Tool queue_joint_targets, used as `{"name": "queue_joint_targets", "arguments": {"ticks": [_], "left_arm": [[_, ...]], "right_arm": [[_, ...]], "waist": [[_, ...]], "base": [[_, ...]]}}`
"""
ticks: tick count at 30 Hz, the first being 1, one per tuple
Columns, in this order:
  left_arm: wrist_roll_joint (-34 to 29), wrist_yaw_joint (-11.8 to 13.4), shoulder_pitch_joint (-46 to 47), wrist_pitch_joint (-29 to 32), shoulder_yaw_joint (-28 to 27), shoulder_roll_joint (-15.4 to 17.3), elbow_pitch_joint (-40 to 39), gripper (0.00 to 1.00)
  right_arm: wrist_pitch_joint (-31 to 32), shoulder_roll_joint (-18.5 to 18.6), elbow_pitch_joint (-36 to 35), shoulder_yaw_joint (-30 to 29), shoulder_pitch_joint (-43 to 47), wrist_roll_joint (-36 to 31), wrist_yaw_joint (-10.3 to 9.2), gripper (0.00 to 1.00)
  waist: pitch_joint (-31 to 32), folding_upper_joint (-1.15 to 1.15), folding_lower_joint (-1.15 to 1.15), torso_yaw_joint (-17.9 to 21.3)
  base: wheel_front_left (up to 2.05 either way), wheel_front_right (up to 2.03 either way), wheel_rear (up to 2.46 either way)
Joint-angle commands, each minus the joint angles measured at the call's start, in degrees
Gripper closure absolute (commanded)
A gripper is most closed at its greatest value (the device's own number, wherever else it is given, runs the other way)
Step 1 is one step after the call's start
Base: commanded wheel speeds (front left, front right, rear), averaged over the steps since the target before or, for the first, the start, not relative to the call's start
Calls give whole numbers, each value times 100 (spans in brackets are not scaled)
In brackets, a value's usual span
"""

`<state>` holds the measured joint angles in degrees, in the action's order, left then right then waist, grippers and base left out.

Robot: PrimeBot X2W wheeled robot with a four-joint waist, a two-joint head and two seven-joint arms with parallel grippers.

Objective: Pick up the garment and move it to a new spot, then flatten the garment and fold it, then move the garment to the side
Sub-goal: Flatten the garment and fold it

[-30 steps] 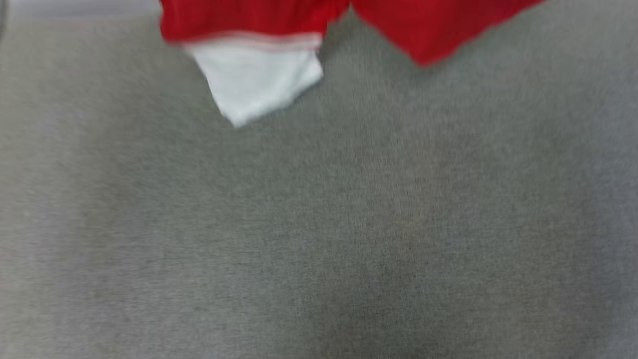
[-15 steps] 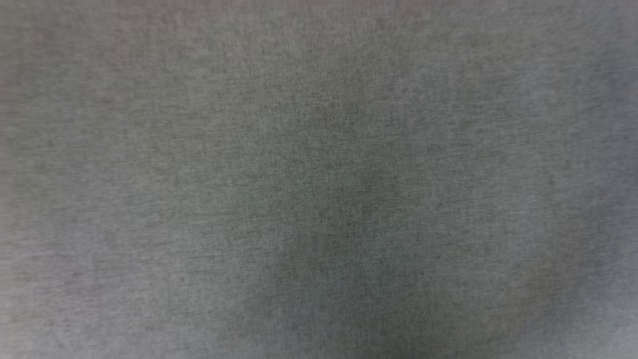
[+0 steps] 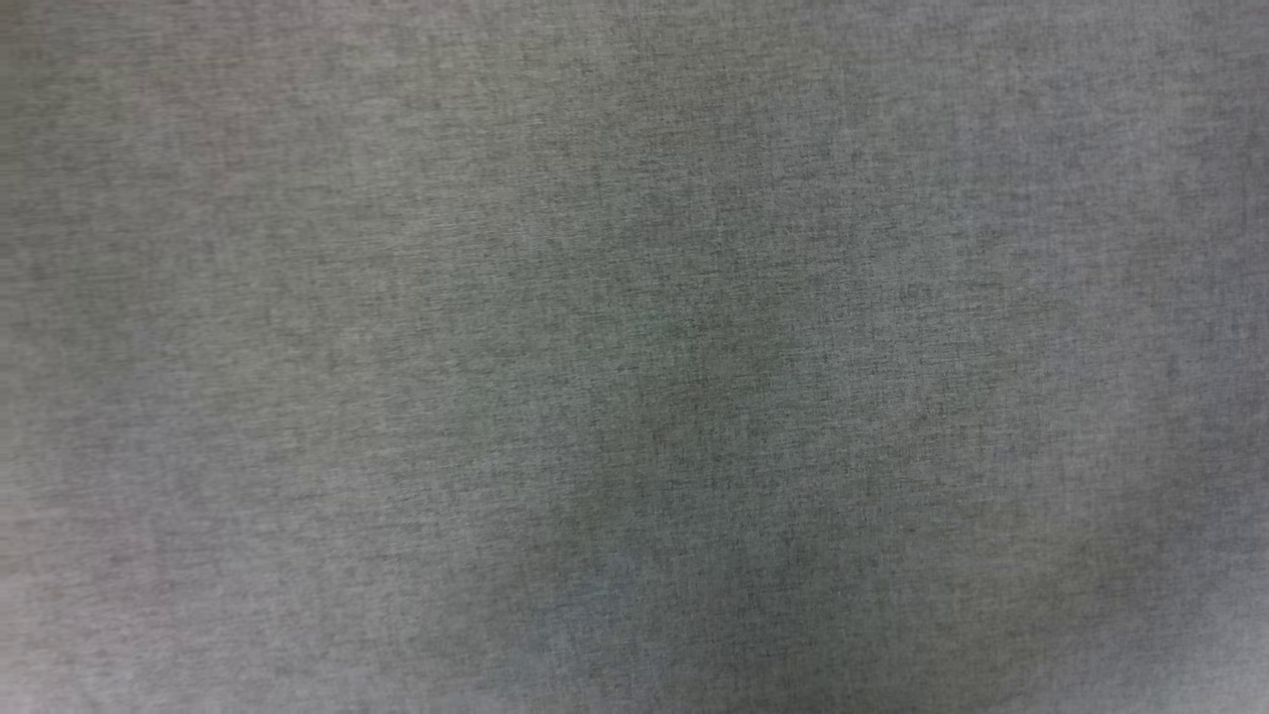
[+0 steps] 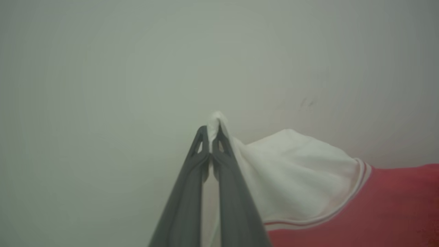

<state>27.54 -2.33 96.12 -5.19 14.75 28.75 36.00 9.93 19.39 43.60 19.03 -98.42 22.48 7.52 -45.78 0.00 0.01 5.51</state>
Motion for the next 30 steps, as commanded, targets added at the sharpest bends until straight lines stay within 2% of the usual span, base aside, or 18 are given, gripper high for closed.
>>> {"name": "queue_joint_targets", "arguments": {"ticks": [1, 7, 11, 14, 23, 30], "left_arm": [[46, -13, -137, -56, -15, -5, 34, 100], [410, -191, -1286, -516, -96, -190, 203, 100], [644, -300, -2512, -741, -66, -357, 210, 100], [837, -256, -3550, -858, -153, -454, 99, 100], [1158, 285, -6691, -970, -495, -460, -906, 100], [1404, 947, -8856, -659, -746, -392, -2315, 100]], "right_arm": [[-24, 60, 66, 58, 118, 104, -7, 100], [-178, 388, 157, 685, 923, 668, -6, 100], [-152, 571, 41, 951, 2012, 1081, -6, 100], [-158, 699, -162, 1003, 2964, 1358, -7, 100], [-126, 1016, -1100, 866, 5604, 1739, -9, 100], [103, 1152, -1991, 163, 7291, 1556, -11, 100]], "waist": [[39, 0, -1, -34], [575, 0, -1, -301], [1306, 0, -1, -451], [1842, 0, -1, -518], [3045, 0, -1, -529], [3548, 0, -1, -472]], "base": [[0, 0, 0], [0, 0, 0], [0, 0, 0], [0, 0, 0], [0, 0, 0], [0, 0, 0]]}}
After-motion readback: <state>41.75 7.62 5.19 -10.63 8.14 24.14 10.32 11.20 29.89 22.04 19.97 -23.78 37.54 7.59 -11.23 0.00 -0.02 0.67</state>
